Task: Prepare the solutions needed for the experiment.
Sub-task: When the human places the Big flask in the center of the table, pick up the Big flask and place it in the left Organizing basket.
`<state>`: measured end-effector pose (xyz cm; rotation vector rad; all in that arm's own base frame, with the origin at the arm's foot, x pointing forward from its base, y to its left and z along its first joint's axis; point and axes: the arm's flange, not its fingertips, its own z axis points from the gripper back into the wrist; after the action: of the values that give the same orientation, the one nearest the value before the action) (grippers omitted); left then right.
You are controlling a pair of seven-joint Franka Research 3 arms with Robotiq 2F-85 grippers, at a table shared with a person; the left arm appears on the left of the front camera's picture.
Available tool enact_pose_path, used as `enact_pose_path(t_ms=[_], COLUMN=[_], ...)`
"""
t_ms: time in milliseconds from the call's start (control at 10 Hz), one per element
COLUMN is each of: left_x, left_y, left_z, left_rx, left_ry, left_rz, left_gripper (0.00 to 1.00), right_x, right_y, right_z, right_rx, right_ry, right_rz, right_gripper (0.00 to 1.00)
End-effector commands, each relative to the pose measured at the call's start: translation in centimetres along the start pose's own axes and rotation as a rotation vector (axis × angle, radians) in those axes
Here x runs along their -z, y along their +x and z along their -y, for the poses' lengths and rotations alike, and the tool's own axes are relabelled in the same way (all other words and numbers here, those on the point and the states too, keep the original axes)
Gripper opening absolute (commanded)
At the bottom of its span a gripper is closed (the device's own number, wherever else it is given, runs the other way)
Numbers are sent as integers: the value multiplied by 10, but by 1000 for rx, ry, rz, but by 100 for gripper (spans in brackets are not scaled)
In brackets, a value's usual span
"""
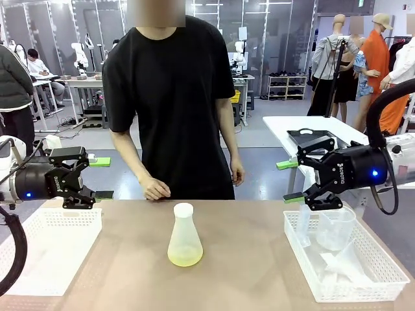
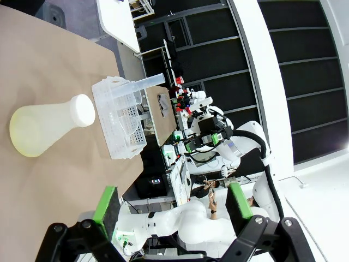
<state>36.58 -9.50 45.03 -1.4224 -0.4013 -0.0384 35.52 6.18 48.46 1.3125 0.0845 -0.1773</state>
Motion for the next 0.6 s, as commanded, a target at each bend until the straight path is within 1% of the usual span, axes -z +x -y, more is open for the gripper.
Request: enact_pose_path(t_ms=[0, 100, 200, 300, 500], left_x=[2, 2, 2, 2, 2], left_y=[0, 0, 0, 0, 0], left_z=[3, 3, 3, 3, 3], left_rx=[-14, -14, -14, -14, -14], left_ry=[-21, -21, -21, -21, -21], left_rz=[8, 8, 8, 8, 8], left_gripper=[100, 100, 100, 100, 100], right_x=[7, 9, 11, 4, 4], right_y=[7, 8, 6, 2, 2], right_z=[-3, -4, -5, 0, 0], right_rx=[-14, 16, 20, 6, 6], right_ry=[27, 19, -51, 7, 7], right_rz=[-12, 7, -5, -7, -7], right_gripper=[72, 72, 72, 72, 72])
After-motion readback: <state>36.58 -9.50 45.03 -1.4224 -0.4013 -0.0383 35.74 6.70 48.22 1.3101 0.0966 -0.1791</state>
